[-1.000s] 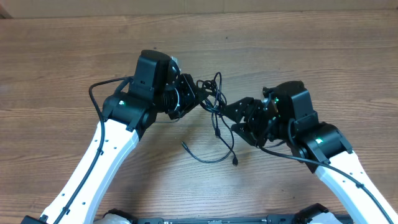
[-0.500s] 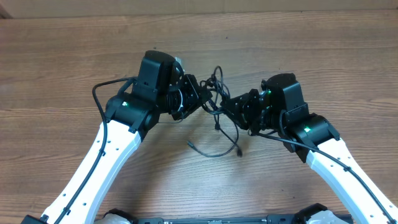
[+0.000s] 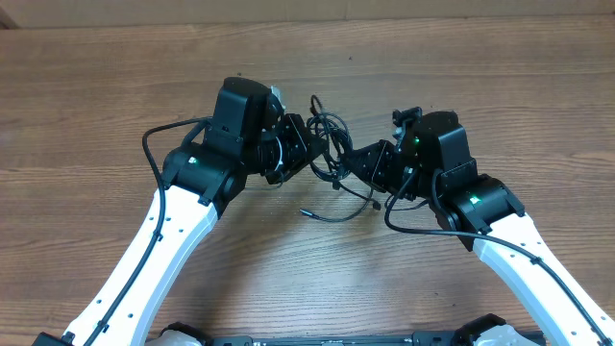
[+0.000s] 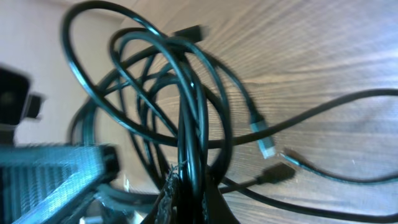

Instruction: Untangle cables

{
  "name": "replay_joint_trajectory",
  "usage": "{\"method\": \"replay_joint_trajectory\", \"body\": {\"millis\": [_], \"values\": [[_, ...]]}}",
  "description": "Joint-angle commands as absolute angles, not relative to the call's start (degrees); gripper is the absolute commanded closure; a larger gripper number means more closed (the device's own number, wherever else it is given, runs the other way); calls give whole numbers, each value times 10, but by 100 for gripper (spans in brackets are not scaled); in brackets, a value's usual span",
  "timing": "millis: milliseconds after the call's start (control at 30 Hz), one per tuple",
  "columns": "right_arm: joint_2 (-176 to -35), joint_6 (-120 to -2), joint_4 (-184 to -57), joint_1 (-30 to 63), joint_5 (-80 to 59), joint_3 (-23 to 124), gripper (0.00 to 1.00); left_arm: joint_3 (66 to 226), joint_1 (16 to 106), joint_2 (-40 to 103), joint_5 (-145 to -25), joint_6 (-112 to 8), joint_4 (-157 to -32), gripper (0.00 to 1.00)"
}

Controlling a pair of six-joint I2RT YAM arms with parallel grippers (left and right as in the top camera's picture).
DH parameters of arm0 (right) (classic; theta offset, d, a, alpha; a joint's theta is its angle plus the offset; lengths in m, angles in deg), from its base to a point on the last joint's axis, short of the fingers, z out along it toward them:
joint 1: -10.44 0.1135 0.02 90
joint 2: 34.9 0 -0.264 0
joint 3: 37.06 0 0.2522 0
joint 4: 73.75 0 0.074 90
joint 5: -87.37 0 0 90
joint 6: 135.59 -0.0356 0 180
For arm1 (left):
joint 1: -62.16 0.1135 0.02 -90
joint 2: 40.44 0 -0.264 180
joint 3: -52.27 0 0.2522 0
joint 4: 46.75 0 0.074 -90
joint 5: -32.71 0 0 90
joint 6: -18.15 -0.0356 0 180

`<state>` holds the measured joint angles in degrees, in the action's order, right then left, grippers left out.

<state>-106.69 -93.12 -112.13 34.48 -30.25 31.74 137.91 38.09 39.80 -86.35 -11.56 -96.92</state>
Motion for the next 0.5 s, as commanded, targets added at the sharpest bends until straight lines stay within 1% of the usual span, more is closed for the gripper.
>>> {"method": "replay_joint_trajectory", "body": {"millis": [0,100,133,233,300,400,467], "values": [[-1066,-858,-1072,349,-375,326,96,1387,357,390,-814,-142,-1000,96],[-1066,-839,-1057,349,-378,326,96,1385,341,397,-778,-149,-1021,96],[-1066,-826,-1061,349,-385,326,96,1385,336,400,-742,-149,-1031,96],[-1066,-826,-1060,349,-424,326,96,1385,331,411,-688,-147,-1036,96],[-1066,-826,-1057,349,-455,326,96,1385,331,426,-681,-144,-1034,96],[-1065,-835,-1060,349,-465,326,96,1385,331,455,-675,-145,-1034,96],[-1058,-837,-1058,346,-465,326,96,1385,331,486,-674,-153,-1035,90]]}}
